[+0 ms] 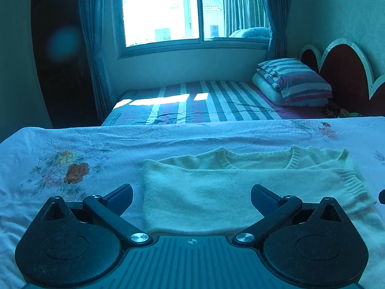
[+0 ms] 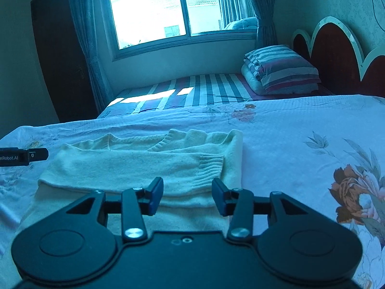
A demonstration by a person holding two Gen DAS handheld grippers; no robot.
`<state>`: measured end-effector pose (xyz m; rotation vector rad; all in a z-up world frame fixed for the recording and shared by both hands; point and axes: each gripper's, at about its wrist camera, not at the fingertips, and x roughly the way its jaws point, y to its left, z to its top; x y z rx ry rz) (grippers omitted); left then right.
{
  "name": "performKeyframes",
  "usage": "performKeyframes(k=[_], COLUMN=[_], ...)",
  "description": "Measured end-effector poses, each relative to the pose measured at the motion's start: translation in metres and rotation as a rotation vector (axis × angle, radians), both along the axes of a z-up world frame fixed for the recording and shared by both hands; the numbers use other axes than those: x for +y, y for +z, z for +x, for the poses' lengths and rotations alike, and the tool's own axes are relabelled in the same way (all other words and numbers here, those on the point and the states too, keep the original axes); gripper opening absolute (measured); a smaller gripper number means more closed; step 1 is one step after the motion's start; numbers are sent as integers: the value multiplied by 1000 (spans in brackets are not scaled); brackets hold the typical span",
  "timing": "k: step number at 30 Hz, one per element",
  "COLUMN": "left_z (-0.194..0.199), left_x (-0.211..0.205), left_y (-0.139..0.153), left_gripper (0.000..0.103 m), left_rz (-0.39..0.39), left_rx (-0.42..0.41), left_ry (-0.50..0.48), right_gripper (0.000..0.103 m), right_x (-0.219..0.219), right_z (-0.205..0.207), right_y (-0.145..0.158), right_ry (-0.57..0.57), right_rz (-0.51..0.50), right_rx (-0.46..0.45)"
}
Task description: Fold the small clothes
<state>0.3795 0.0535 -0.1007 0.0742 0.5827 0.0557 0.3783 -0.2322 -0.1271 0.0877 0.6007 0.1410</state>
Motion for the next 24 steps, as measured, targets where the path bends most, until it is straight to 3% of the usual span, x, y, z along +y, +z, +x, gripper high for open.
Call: performKeyframes(k=[8, 15, 24], left_z=[-43, -77, -191], left_x=[-8, -12, 11], left_y=[-12, 1, 4], left_gripper=[103, 103, 103], left_rz=[2, -15, -18], left_rx=[53, 36, 71], left_ry=[14, 34, 121], right_gripper=[52, 60, 64], right_x=[7, 6, -4], right_z=[-28, -58, -150], right_y=[1, 7, -9], right_ry=[21, 30, 58], right_rz=[3, -11, 19], right_rx=[26, 18, 98])
